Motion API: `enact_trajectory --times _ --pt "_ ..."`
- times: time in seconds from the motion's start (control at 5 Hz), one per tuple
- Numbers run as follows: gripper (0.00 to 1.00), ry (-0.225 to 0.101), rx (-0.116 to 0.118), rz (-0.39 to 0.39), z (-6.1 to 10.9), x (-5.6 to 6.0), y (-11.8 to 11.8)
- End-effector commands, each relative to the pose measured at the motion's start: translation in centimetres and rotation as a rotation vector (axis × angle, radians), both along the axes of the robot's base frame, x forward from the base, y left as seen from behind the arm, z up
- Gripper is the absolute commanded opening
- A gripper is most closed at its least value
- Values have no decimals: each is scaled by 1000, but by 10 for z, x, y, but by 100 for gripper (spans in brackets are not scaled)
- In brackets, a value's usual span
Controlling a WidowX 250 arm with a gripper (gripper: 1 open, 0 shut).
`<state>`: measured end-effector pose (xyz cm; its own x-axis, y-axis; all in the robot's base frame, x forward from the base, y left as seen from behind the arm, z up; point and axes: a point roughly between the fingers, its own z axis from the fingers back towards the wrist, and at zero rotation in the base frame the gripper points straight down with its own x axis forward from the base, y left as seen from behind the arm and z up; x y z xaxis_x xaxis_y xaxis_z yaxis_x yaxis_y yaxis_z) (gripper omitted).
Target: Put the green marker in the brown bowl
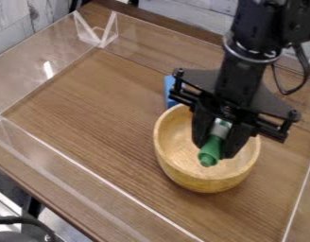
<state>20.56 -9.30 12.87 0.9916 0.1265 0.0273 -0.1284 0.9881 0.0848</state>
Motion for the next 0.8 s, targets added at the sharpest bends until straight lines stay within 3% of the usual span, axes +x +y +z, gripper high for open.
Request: enact_trajectory --times 0.0,0.6 --pt "0 -36 -10 1 7 5 1" --pt "0 -51 -7 -7 6 5 5"
